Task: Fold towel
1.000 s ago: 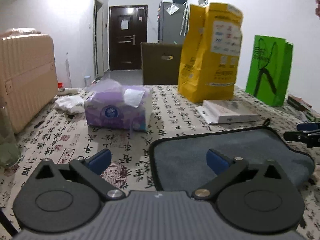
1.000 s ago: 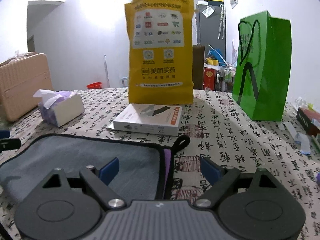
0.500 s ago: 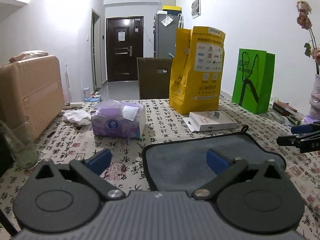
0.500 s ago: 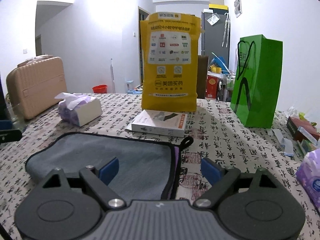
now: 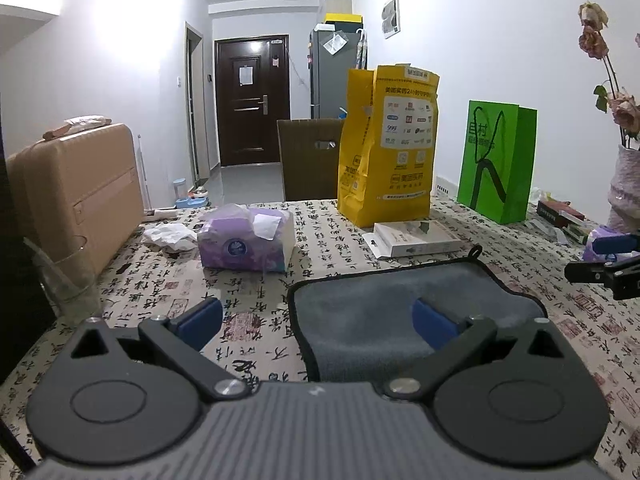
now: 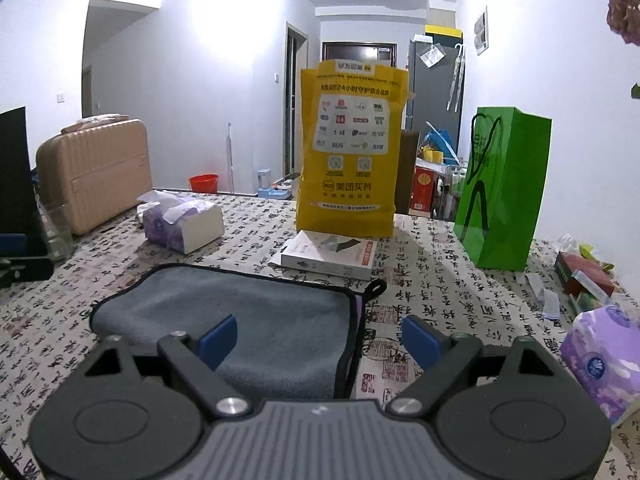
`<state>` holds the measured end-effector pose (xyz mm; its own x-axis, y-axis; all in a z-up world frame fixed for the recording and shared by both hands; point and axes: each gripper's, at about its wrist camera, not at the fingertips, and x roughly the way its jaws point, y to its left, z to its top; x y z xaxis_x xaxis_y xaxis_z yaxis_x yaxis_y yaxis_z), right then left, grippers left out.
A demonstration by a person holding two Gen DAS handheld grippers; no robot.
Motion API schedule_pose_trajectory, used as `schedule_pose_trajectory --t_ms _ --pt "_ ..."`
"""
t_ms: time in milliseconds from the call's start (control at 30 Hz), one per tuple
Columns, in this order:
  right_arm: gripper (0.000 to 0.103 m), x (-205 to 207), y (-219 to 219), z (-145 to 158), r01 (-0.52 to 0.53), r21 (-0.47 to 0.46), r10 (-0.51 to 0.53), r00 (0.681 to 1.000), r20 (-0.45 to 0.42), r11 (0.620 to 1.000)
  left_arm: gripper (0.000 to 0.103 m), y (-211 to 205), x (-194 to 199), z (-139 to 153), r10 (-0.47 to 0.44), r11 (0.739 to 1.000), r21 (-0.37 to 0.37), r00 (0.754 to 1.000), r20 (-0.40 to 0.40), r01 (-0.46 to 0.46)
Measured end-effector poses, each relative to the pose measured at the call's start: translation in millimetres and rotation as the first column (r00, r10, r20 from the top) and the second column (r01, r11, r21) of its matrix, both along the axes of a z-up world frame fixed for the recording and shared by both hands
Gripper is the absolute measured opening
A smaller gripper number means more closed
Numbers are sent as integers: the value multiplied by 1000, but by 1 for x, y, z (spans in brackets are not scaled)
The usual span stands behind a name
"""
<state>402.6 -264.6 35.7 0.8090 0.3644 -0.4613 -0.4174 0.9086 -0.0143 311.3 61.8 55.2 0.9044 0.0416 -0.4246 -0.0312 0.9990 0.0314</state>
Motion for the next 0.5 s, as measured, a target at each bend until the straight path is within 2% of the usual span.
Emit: schedule_pose_trajectory --t_ms 500 --pt "90 -55 -7 22 -8 -5 8 999 39 1000 103 -9 -53 23 -13 1000 9 998 56 12"
